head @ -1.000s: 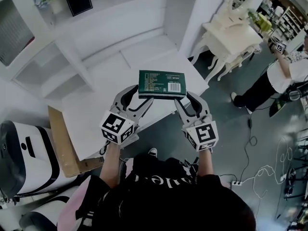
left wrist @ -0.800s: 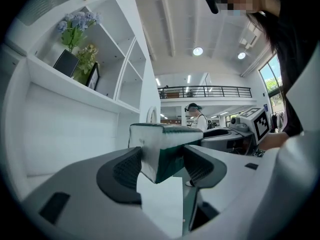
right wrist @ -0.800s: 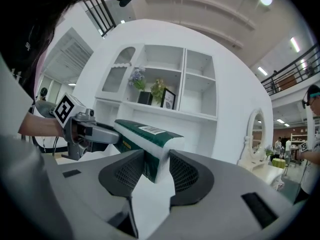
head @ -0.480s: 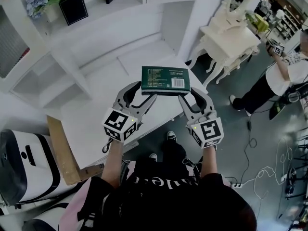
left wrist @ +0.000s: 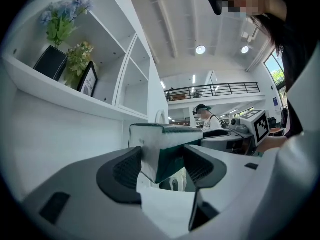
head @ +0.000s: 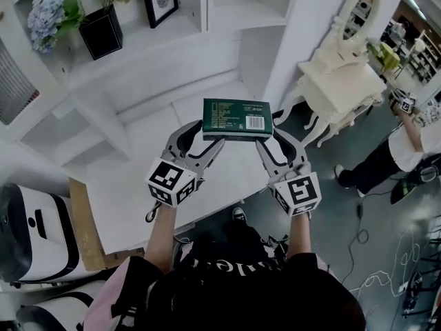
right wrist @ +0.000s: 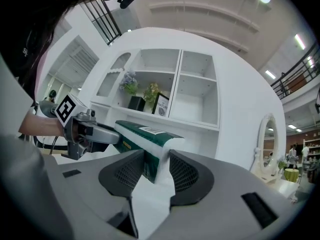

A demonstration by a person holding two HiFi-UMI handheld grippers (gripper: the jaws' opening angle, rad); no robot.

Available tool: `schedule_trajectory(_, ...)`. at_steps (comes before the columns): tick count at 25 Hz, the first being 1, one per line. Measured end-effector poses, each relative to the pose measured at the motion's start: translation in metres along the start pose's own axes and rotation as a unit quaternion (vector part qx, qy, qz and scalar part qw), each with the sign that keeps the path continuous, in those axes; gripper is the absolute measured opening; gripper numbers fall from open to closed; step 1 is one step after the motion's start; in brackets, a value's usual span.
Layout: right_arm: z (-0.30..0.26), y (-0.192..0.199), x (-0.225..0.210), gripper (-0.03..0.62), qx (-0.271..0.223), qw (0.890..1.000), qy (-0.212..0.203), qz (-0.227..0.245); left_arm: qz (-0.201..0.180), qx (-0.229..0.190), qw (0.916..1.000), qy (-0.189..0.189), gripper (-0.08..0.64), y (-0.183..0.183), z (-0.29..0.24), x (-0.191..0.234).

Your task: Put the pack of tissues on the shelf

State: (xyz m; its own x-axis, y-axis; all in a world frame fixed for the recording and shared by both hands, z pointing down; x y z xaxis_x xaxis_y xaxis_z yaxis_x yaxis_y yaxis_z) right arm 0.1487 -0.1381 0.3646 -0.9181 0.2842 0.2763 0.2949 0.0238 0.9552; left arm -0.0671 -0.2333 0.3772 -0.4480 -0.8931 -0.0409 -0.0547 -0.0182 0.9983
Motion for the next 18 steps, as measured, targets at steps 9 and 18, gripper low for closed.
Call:
schedule_trajectory(9, -0.051, -0.024, -0.103, 0.183, -0.046, 0.998, -0.037, 0.016, -0.026, -0.031, 0.9977, -0.054, 0.275, -0.050, -0.081, 0.025)
schedule_trajectory(18, -0.089, -0.058, -0.179, 0.183, -0.111, 0.991, -0.061, 0.049, -0.064, -0.056, 0.9922, -0.091, 0.274, -0.106, -0.138, 0.044)
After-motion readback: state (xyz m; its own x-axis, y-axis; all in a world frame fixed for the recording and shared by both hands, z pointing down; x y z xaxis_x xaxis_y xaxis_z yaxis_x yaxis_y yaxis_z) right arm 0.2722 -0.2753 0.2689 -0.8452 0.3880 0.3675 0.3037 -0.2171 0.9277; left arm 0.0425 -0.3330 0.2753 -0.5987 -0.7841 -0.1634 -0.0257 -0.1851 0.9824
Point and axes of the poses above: the fingertips, and each gripper's own axes: z backward along the fingers, x to its left, y out of its underside, the point moved 9 cm from there along z, backward along the fingers, and after that the axes turned 5 degrees about x, right-handed, at the moved point
